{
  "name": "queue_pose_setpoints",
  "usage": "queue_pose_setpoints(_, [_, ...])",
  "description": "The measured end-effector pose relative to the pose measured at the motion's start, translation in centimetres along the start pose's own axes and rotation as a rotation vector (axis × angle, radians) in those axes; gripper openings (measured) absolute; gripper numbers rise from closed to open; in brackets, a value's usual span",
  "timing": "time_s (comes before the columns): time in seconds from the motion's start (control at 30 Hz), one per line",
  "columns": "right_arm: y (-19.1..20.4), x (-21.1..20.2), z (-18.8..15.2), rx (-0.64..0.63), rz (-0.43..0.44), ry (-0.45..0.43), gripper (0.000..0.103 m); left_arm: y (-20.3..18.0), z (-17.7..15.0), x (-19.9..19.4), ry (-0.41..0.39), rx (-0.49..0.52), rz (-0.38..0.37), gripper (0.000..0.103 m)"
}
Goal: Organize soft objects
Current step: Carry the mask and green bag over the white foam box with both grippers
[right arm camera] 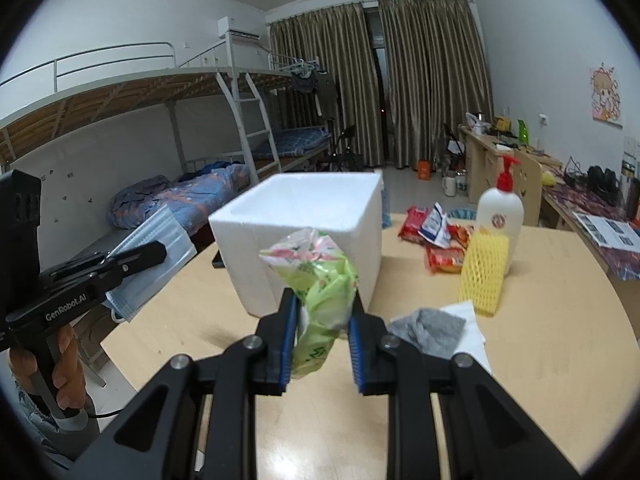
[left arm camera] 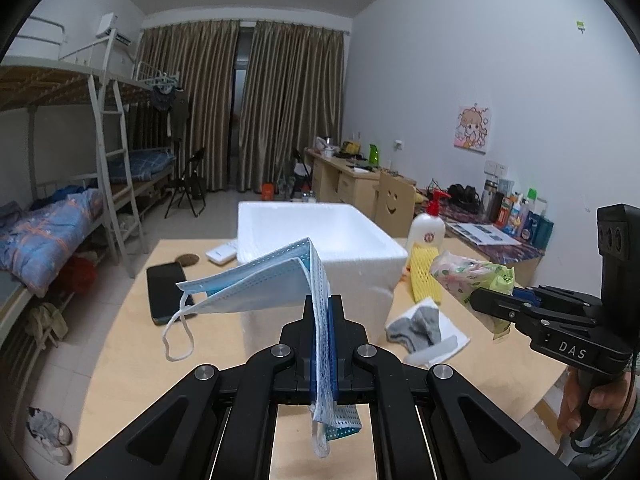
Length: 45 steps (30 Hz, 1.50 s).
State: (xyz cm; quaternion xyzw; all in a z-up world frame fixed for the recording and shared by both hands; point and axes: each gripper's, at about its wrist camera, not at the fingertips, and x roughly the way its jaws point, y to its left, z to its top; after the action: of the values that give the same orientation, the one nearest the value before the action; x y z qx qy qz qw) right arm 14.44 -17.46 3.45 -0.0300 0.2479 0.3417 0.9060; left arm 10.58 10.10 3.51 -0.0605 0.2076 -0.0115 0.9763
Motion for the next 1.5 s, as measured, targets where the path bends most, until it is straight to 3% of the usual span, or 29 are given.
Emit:
queue_pose_setpoints(0.43, [0.8, 1.4, 3.6, -0.037, 0.027, -0.032, 0.027, 0.6, 3.9, 0.5, -0.024, 0.021, -0.017, 0.004])
queue_pose_setpoints(0.8, [0.1, 4.3, 6.4, -0.042, 0.053, -0.036, 0.027, 1.2, 6.9, 3.8, -0.015, 0.033, -0.034, 0.004])
queue_pose_setpoints(1.5, [-1.0, 7.7, 8.3, -0.043, 0.069, -0.012, 0.028, 1.5, 9.6, 11.8, 0.086, 0.035, -0.098, 0.004])
